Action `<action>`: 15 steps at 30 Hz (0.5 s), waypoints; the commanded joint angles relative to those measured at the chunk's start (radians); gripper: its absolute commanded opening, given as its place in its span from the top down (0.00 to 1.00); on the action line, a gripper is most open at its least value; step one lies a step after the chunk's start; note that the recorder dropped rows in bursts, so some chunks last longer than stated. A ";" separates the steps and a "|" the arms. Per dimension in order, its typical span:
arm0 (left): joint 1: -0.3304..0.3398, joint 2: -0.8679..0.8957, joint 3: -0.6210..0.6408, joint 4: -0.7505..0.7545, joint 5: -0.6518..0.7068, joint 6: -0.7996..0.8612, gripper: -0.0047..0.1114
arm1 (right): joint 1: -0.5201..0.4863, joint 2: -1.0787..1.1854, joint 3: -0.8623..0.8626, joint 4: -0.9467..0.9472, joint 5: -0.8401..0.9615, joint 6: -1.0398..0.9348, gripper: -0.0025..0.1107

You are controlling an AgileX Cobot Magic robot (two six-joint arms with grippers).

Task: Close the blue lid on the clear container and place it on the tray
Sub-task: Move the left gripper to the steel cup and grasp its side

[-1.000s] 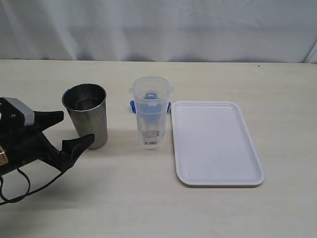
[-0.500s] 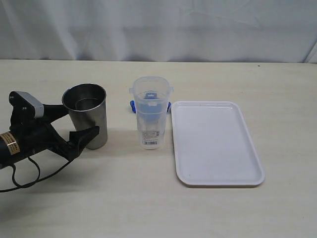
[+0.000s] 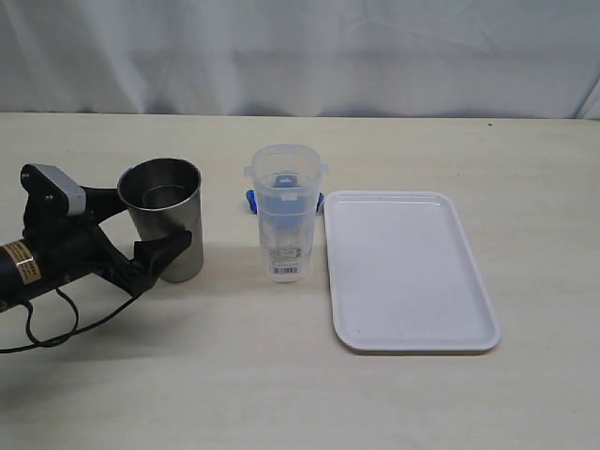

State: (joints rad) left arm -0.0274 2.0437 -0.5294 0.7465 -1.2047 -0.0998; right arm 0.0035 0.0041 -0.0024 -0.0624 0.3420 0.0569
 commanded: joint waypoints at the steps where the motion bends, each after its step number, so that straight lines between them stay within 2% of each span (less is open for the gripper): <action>1: -0.008 0.003 -0.010 0.002 -0.016 -0.009 0.13 | -0.001 -0.004 0.002 0.002 0.001 0.000 0.94; 15: -0.008 0.040 -0.066 0.025 -0.016 -0.039 0.13 | -0.001 -0.004 0.002 0.002 0.001 0.000 0.94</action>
State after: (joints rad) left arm -0.0274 2.0752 -0.5819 0.7647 -1.2095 -0.1298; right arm 0.0035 0.0041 -0.0024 -0.0624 0.3420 0.0569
